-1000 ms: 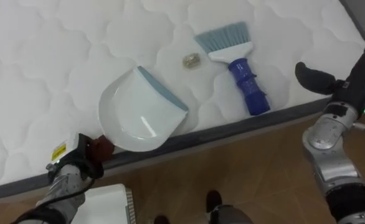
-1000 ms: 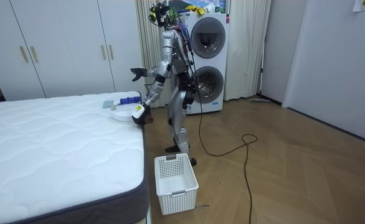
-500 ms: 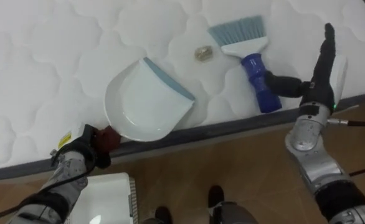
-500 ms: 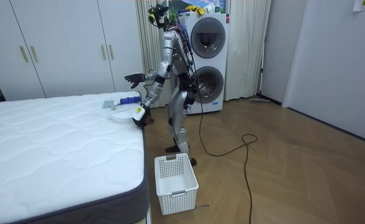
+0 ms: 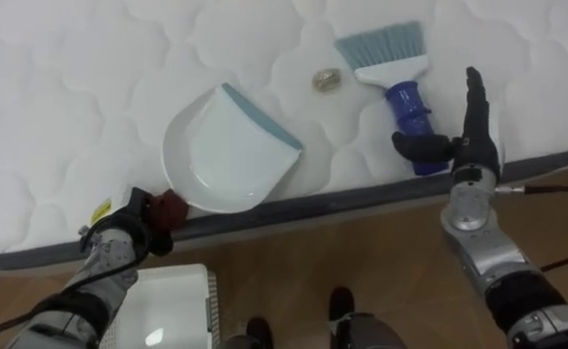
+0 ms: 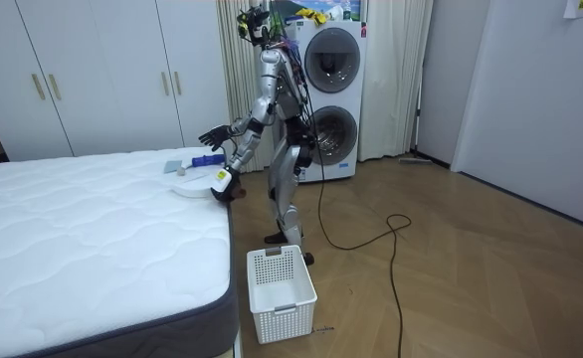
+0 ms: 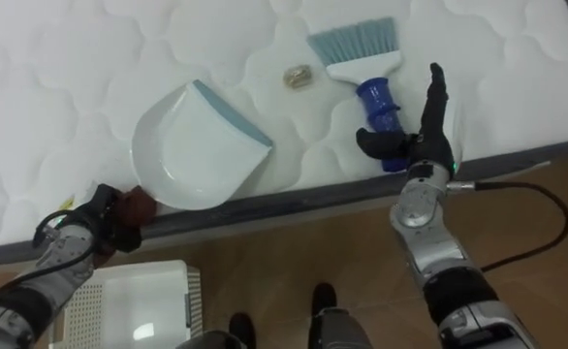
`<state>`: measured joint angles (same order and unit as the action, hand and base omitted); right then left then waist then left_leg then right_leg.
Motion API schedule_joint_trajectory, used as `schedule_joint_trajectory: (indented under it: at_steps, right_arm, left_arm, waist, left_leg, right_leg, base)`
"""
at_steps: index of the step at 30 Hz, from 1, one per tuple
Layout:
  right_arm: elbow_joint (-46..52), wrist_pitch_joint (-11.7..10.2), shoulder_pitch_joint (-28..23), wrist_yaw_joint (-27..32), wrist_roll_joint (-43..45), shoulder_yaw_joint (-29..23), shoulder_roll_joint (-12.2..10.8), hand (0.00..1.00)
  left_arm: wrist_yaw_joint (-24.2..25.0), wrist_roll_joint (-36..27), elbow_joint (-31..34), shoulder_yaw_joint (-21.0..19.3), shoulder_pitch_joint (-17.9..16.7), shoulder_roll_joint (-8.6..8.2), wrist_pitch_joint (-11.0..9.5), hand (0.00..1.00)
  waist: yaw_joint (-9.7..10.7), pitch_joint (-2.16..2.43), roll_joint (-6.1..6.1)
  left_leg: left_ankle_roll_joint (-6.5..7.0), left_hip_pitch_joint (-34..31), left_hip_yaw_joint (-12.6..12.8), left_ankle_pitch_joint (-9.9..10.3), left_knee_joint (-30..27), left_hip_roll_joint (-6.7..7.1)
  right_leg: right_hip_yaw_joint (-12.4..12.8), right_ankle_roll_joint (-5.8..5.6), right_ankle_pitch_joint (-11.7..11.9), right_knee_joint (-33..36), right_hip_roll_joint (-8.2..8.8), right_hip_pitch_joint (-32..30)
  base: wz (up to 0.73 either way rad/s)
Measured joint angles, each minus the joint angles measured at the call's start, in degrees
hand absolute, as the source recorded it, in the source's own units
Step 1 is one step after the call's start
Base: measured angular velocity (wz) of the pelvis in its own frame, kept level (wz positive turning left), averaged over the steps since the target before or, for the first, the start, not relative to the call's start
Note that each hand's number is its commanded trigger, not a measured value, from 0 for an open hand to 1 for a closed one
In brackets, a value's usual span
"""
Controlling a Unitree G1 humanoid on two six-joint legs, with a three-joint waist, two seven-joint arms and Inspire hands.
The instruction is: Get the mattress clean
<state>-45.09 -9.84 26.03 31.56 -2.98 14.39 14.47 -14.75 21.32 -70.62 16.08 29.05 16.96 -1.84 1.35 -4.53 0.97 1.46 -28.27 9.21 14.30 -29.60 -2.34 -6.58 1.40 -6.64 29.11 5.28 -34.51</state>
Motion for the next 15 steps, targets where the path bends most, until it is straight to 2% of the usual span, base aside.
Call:
schedule_joint_trajectory:
  at_steps: [7,11,15]
  right_arm:
    - [-1.99,-0.01,0.23,-0.52,-0.71,0.10,0.84,0.00]
    - [-6.39,0.01,2.22,-0.65,-1.91,0.07,1.82,0.00]
    - [-9.32,-0.04,3.56,-2.33,-1.87,-0.57,2.97,0.00]
  left_arm:
    - [-0.07,0.86,1.60,0.04,0.18,0.05,0.36,1.00]
    - [-0.07,0.83,2.27,0.97,0.88,0.31,0.50,1.00]
    - [-0.02,0.86,2.46,1.06,1.51,0.32,0.02,1.00]
  waist:
    - [-0.57,-0.01,-0.15]
    - [-0.15,-0.01,-0.17]
    - [0.36,-0.25,-0.53]
  left_leg:
    - [0.03,-0.26,0.61,0.01,-0.06,0.23]
    - [0.03,-1.47,-0.09,0.01,-1.00,0.33]
    - [0.02,-2.10,-0.34,0.01,-2.13,0.06]
  right_leg:
    - [0.35,-0.02,-0.27,1.07,0.31,-0.95]
    - [0.00,0.10,-0.58,1.88,0.59,-1.81]
    - [-0.59,0.29,-0.72,2.46,0.73,-1.81]
  base:
    - [-0.01]
    - [0.10]
    - [0.08]
